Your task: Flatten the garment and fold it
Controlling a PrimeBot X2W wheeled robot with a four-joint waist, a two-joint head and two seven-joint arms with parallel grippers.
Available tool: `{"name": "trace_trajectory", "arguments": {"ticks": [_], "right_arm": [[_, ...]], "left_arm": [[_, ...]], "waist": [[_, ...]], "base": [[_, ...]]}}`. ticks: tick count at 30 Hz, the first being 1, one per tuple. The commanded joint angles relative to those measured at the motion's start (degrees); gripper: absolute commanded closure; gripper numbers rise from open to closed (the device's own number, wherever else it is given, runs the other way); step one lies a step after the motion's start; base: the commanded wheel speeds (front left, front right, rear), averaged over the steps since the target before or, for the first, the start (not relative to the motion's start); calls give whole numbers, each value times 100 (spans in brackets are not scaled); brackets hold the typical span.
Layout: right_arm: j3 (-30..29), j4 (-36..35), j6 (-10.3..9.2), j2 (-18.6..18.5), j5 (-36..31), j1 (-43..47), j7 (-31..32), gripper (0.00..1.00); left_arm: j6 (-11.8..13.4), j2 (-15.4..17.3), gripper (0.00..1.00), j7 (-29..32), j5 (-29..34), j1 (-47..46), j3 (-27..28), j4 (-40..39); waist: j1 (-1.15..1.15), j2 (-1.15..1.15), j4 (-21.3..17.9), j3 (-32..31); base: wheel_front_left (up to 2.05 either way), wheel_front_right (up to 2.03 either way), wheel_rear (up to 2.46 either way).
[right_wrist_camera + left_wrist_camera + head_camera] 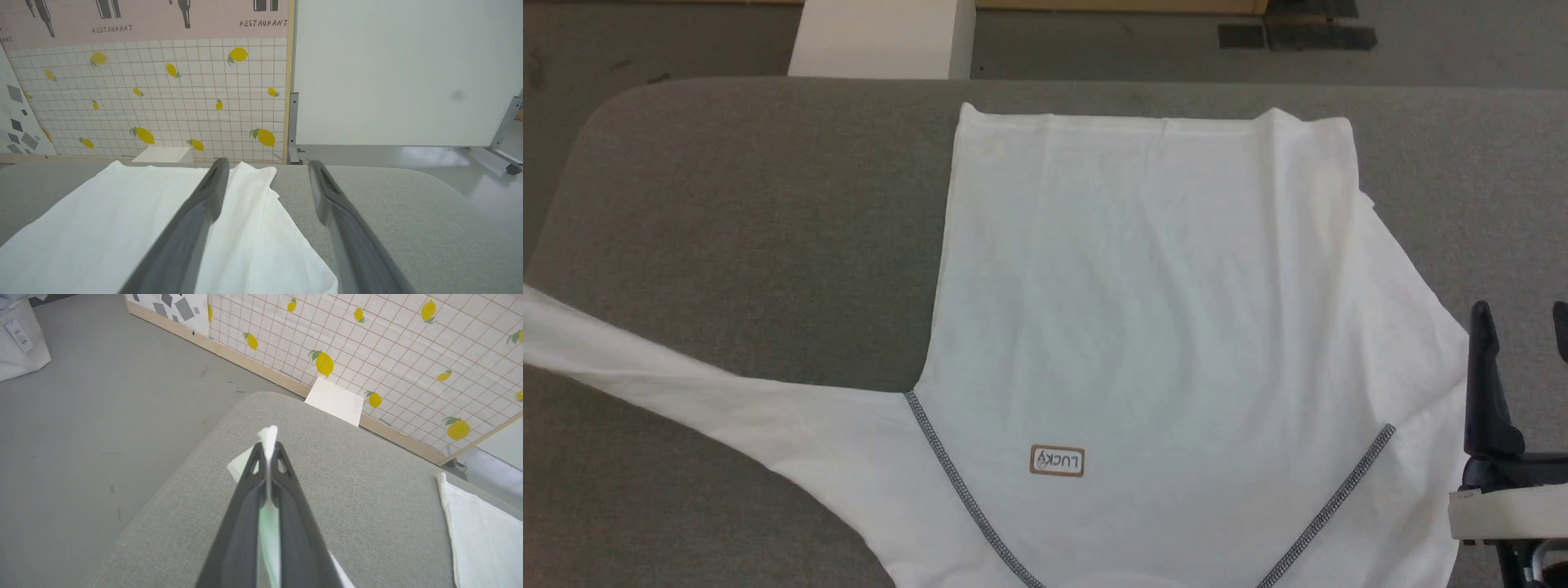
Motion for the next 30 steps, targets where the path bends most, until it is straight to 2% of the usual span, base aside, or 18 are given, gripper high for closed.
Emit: {"name": "trace_trajectory", "arguments": {"ticks": [1,10,19,26,30], "right_arm": [[-34,6,-9,4,52,89,7,0],[-58,48,-9,4,170,319,1,0],[-67,81,-9,4,221,342,-51,0],[-73,103,-9,4,256,335,-80,0],[-107,106,-9,4,252,321,-86,0]], "left_arm": [[56,54,100,28,-31,170,53,-43],[159,1,100,116,-131,749,241,-284],[347,82,100,173,-165,1032,481,-496],[415,-23,100,221,9,1229,221,-1022],[611,-253,100,135,221,1306,-25,-1531]], "waist": [[1,0,239,-436],[1,0,476,-777],[1,0,511,-834],[1,0,456,-797],[1,0,420,-810]], "base": [[0,0,0],[0,0,0],[0,0,0],[0,0,0],[0,0,0]]}}
